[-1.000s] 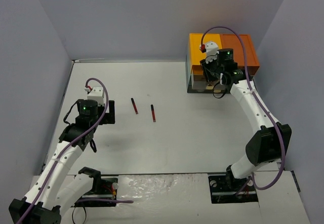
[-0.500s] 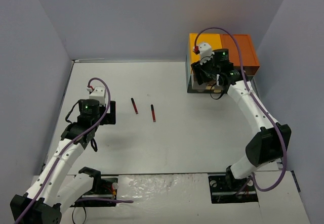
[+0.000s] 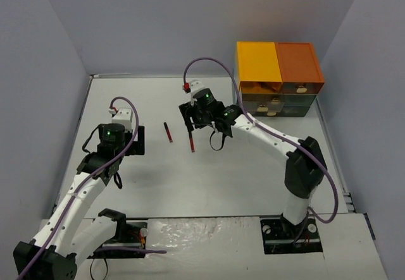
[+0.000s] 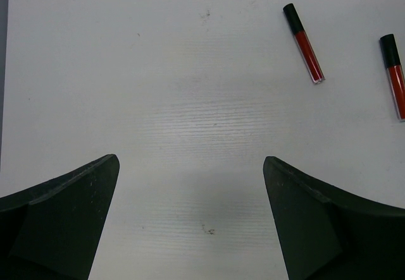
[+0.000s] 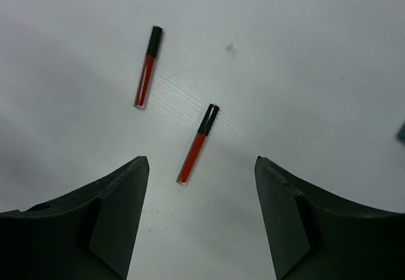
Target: Organize the makeup
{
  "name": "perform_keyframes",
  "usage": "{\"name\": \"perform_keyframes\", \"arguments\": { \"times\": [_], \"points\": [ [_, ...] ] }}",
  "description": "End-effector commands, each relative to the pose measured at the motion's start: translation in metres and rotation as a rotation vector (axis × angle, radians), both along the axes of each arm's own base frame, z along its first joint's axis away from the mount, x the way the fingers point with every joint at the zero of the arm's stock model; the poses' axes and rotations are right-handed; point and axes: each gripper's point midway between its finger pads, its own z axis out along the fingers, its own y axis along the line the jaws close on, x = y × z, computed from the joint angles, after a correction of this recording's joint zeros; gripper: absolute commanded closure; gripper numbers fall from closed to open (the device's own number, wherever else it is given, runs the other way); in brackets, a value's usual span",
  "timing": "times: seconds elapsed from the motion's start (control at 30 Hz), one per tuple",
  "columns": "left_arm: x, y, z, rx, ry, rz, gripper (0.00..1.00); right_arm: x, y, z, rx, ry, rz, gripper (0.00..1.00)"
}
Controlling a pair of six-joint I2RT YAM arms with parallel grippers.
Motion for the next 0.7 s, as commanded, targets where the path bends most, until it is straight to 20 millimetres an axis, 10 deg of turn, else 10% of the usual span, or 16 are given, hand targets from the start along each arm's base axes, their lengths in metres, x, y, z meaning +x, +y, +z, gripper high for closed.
{"name": "perform_keyframes", "arguments": {
  "times": [0.0,0.47,0.67],
  "points": [
    [0.013,0.003,0.022,-0.004,-0.074,0.022,0.03,0.019,0.01,-0.035,0.057,0.044,-0.151,0.38],
    [0.014,0.001,0.02,-0.007,-0.066,0.02,0.03,0.014,0.008,-0.136,-0.091,0.14,-0.198,0.61],
    [0.014,0.002,0.019,-0.002,-0.063,0.021,0.03,0.008,-0.007,-0.112,-0.118,0.095,-0.143,0.94]
  ]
}}
